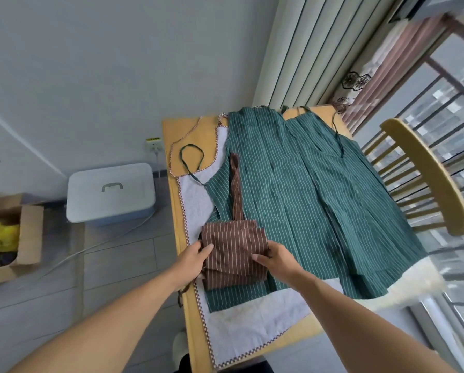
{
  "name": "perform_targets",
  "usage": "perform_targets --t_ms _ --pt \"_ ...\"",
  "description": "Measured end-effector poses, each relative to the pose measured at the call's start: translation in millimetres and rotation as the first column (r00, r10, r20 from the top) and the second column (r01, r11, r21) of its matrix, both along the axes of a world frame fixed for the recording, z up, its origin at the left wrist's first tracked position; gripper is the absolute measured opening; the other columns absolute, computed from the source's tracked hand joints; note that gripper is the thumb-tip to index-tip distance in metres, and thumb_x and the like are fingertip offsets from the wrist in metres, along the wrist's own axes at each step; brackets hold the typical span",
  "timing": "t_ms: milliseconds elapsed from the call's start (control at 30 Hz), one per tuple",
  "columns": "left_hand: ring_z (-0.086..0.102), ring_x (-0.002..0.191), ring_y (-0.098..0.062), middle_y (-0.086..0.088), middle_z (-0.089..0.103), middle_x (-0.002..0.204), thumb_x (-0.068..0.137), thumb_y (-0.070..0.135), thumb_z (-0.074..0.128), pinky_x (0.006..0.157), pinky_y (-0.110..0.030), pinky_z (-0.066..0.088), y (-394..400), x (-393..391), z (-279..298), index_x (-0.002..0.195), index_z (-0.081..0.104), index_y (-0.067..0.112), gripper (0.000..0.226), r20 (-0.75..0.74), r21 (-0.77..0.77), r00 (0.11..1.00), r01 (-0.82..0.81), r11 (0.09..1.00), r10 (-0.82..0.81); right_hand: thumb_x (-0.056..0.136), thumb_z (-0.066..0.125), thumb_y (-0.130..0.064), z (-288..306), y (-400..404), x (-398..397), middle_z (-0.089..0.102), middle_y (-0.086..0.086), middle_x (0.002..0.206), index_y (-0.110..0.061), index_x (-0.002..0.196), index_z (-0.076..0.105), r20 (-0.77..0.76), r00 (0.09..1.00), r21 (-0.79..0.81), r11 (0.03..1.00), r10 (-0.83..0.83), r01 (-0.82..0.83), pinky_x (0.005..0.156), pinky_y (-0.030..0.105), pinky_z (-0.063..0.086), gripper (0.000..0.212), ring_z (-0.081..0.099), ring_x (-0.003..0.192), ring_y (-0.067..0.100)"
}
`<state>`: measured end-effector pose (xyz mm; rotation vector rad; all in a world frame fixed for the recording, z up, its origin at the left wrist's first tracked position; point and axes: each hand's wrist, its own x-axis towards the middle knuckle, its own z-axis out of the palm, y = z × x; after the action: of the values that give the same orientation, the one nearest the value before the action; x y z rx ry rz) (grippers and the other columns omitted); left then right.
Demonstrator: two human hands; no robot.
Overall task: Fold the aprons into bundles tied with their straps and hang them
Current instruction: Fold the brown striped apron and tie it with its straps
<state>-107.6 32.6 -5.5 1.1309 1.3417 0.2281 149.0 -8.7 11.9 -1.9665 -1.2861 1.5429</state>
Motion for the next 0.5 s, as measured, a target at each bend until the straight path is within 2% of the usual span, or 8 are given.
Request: perform_targets --t_ms 33,100,167,233,333,433,500 --pt "0.070 0.092 -0.024 -0.002 0.070 0.098 0.099 0.056 0.053 0.090 -0.048 0.057 4 0 -2 0.111 0.062 0.010 0.048 0.019 -0.026 1.000 -0.017 1.000 0.018 0.098 0.067 -0.025 -5 6 -2 0.076 -0.006 0.103 -0.019 0.112 0.065 0.019 1.000 0.000 1.000 -0.003 0.003 0.090 0.039 0.060 0.016 0.073 0.096 0.012" --pt "0.069 0.108 -0.013 0.007 0.071 0.119 0.088 0.045 0.075 0.099 -0.040 0.056 14 2 -8 0.127 0.058 0.019 0.050 0.050 -0.059 0.998 -0.040 0.997 0.043 0.100 0.064 -0.024 -14 20 -4 0.072 -0.012 0.106 -0.019 0.118 0.062 0.033 0.999 -0.026 1.000 -0.003 0.003 0.091 0.031 0.058 0.019 0.069 0.101 0.011" --pt "0.063 0.120 -0.014 0.005 0.065 0.129 0.076 0.027 0.089 0.106 -0.041 0.051 18 5 -13 0.133 0.051 0.021 0.069 -0.004 -0.049 0.999 -0.035 0.998 0.034 0.100 0.063 -0.023 -21 27 -6 0.070 -0.011 0.108 -0.017 0.122 0.060 0.059 0.998 -0.054 0.999 0.001 0.002 0.094 0.031 0.056 0.023 0.068 0.103 0.012" --pt "0.058 0.127 -0.021 -0.002 0.062 0.134 0.077 0.014 0.088 0.109 -0.047 0.049 23 9 -26 0.133 0.050 0.018 0.068 -0.058 -0.030 0.996 -0.076 0.997 0.074 0.101 0.062 -0.026 -31 33 -5 0.071 -0.006 0.113 -0.017 0.124 0.060 0.103 0.994 -0.060 0.998 0.030 -0.024 0.094 0.034 0.057 0.025 0.067 0.103 0.013" --pt "0.062 0.120 -0.022 -0.003 0.065 0.126 0.082 0.009 0.083 0.104 -0.050 0.053 25 14 -40 0.124 0.053 0.020 0.053 -0.101 0.004 0.986 -0.135 0.991 0.135 0.102 0.059 -0.029 -39 39 -3 0.068 -0.005 0.112 -0.016 0.125 0.056 0.151 0.988 -0.087 0.996 0.040 -0.027 0.088 0.031 0.056 0.027 0.066 0.099 0.014" --pt "0.067 0.100 -0.020 -0.001 0.066 0.108 0.083 0.012 0.083 0.088 -0.045 0.060 27 25 -44 0.116 0.051 0.019 0.046 -0.178 0.086 0.970 -0.149 0.985 0.163 0.101 0.060 -0.037 -44 43 -1 0.068 -0.006 0.099 -0.019 0.118 0.050 0.244 0.969 -0.106 0.994 0.039 -0.013 0.079 0.042 0.060 0.026 0.069 0.083 0.017" --pt "0.066 0.091 -0.018 0.004 0.062 0.100 0.080 0.023 0.086 0.075 -0.038 0.059 28 30 -43 0.115 0.049 0.020 0.051 -0.302 0.176 0.939 -0.116 0.978 0.165 0.099 0.060 -0.043 -46 44 -1 0.070 -0.003 0.098 -0.020 0.119 0.044 0.329 0.943 -0.105 0.994 0.044 -0.010 0.072 0.046 0.060 0.034 0.069 0.077 0.019"
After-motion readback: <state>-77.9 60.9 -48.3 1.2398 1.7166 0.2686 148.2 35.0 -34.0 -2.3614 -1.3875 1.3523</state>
